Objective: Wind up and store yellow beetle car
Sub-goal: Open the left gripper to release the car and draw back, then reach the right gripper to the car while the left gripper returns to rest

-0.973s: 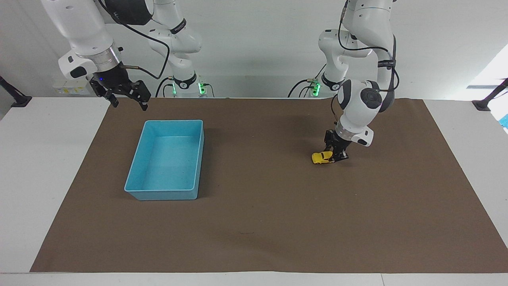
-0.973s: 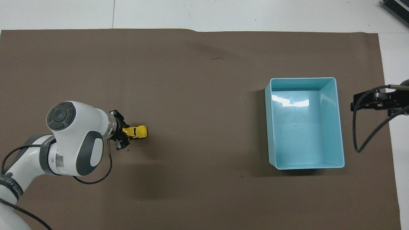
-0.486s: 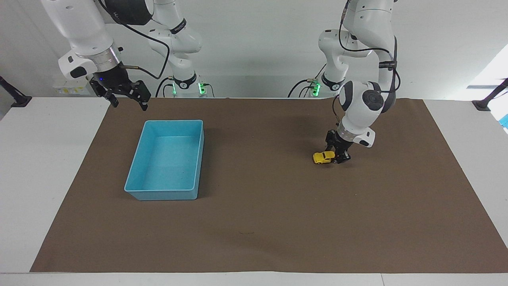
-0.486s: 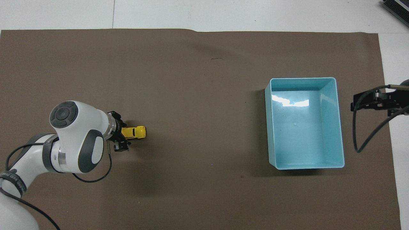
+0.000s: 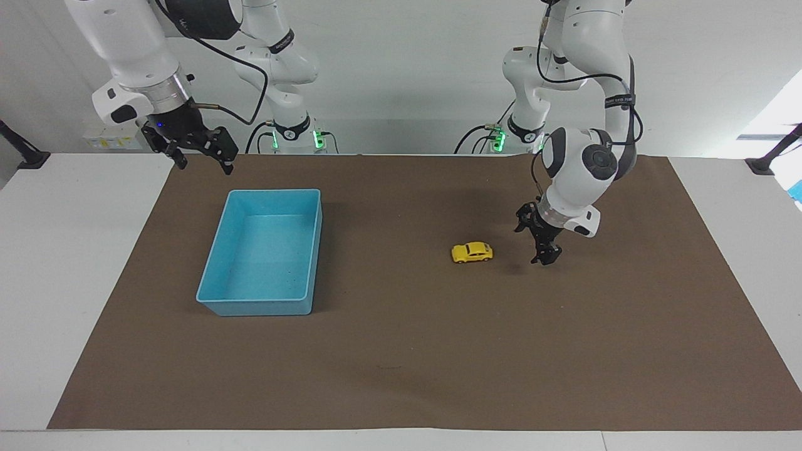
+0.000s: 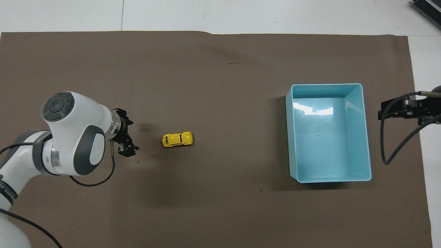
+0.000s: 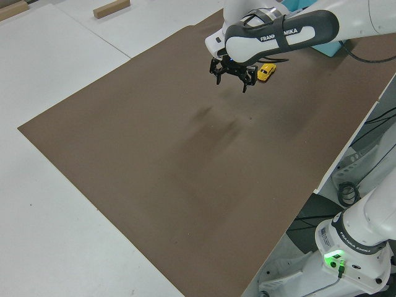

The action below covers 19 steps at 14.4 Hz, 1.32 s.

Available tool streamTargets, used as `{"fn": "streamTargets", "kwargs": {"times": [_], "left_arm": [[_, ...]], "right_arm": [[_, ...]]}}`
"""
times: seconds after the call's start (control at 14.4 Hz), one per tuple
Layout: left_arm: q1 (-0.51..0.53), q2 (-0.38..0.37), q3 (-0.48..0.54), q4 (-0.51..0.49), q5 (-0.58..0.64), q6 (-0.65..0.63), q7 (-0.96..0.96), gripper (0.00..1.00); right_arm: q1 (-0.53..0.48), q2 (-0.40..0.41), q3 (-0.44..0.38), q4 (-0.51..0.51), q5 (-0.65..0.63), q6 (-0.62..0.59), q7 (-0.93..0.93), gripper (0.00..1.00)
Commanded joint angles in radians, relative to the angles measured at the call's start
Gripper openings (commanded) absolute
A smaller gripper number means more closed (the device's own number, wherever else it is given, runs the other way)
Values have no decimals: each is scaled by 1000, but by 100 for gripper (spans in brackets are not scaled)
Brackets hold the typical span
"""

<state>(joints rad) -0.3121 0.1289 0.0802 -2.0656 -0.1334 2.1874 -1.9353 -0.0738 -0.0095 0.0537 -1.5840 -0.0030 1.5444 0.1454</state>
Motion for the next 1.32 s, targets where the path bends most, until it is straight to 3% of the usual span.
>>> {"fn": "streamTargets", "kwargs": {"times": [0.0, 1.04, 1.25], "left_arm": [[27, -14, -10, 50, 23, -32, 15, 100], [57, -97, -8, 228, 43, -132, 404, 100], [62, -127, -10, 239, 43, -159, 580, 100]], "right_arm": [[-11, -13, 6, -17, 17, 19, -6, 100], [2, -12, 25, -14, 11, 5, -17, 100], [38, 43, 31, 77, -2, -39, -18, 100]]}}
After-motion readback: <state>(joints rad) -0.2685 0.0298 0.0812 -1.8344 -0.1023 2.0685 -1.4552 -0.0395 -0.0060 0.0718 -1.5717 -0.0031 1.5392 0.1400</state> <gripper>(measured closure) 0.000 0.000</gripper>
